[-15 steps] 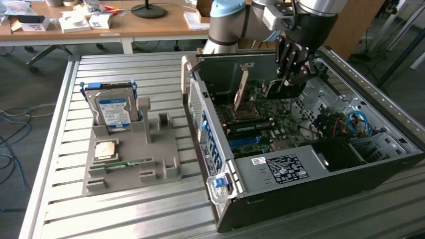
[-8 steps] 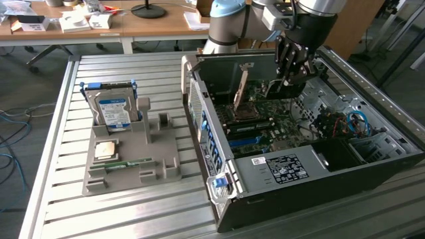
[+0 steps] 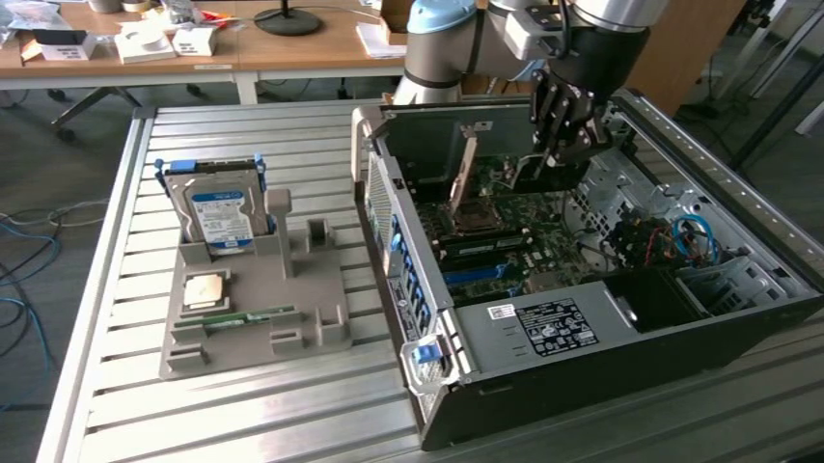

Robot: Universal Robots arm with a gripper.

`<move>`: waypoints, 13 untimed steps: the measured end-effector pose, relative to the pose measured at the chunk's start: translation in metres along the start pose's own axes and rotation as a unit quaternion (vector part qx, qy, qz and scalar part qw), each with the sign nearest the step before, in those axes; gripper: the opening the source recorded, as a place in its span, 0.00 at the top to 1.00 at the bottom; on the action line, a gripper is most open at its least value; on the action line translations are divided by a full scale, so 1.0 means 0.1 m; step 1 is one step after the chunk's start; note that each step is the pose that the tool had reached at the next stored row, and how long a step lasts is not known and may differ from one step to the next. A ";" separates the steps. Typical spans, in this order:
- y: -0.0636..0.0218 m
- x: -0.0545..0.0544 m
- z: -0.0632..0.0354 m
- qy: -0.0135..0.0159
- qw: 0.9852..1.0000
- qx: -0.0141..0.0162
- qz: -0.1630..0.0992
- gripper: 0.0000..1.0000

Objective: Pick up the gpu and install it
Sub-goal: 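Insert the gpu into the slot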

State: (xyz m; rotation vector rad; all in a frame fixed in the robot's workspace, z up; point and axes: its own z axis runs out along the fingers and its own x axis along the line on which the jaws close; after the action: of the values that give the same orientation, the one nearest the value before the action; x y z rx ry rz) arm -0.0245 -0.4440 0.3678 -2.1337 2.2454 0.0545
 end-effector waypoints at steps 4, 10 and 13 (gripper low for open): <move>0.011 0.00 0.000 0.000 1.000 0.000 0.000 0.74; 0.012 0.00 0.005 0.000 1.000 0.000 -0.003 0.74; 0.012 0.00 0.006 0.000 1.000 0.000 -0.006 0.74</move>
State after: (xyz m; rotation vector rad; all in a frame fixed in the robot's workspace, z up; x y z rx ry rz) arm -0.0257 -0.4441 0.3672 -2.1464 2.2336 0.0548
